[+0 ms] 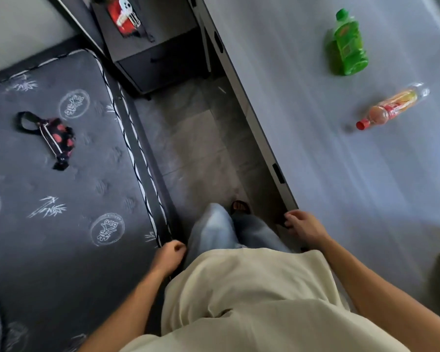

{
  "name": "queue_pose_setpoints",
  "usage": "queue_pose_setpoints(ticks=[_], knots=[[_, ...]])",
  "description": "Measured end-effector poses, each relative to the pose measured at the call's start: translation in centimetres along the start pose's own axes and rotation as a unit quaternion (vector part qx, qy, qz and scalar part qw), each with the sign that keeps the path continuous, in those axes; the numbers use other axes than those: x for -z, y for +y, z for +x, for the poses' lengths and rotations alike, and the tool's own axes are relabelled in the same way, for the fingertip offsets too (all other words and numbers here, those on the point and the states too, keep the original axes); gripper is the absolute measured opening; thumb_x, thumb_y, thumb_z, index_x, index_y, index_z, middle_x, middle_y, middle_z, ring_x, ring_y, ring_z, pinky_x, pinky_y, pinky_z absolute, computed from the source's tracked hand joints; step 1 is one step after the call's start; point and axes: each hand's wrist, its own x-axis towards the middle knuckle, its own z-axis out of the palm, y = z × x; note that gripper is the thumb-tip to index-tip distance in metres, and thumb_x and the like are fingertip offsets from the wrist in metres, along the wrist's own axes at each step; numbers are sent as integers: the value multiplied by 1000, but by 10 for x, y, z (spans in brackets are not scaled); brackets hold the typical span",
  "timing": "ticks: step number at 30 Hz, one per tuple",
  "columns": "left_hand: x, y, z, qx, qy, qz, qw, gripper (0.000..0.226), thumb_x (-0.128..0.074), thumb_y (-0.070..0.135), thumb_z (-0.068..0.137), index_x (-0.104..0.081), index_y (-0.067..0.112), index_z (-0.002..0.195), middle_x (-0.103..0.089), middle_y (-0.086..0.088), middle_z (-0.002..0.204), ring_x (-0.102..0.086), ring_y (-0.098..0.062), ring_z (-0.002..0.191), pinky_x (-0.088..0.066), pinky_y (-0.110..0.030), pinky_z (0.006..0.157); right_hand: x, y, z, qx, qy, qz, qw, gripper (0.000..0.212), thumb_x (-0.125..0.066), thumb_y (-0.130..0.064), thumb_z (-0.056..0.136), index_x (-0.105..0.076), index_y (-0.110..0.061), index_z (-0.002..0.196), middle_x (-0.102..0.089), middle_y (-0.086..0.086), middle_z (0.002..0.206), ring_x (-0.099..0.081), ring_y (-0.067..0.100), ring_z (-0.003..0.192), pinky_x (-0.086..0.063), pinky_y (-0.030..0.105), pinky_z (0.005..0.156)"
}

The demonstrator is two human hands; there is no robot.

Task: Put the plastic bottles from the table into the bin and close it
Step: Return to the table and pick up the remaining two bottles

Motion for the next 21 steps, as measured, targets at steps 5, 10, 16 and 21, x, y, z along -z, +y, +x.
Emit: queue_pose_setpoints(ticks=[5, 10, 16, 21], knots=[[47, -12, 24, 34, -60, 68, 995, 30, -59, 23, 102, -72, 13, 126, -71, -8, 131, -65, -24, 123, -47, -29, 96, 16, -85, 49, 32, 16, 79, 996, 19, -54, -30, 99, -68, -19, 107, -75, 8, 96, -69, 21, 73, -52, 30, 63], [115, 18, 79, 21, -66, 97, 993, 25, -59, 18, 101, -78, 8, 113, -74, -12, 122, -67, -27, 116, -46, -28, 85, 22, -134, 80, 8, 31, 94, 995, 18, -53, -30, 99, -67, -21, 104, -74, 3, 93, -71, 20, 74, -53, 27, 62], [200, 137, 145, -40, -49, 107, 992, 23, -58, 16, 97, -79, 8, 97, -77, -18, 111, -70, -35, 109, -53, -36, 90, 10, -144, 79, -63, 58, 123, 989, 16, -54, -25, 97, -68, -21, 92, -75, 6, 92, -70, 24, 77, -56, 35, 71], [240, 267, 175, -118, -66, 144, 980, 21, -56, 25, 91, -71, 20, 78, -80, -7, 87, -75, -33, 90, -60, -43, 84, -5, -131, 50, -134, 69, 126, 981, 13, -55, -33, 94, -68, -33, 93, -73, -6, 97, -66, 17, 89, -46, 30, 82]])
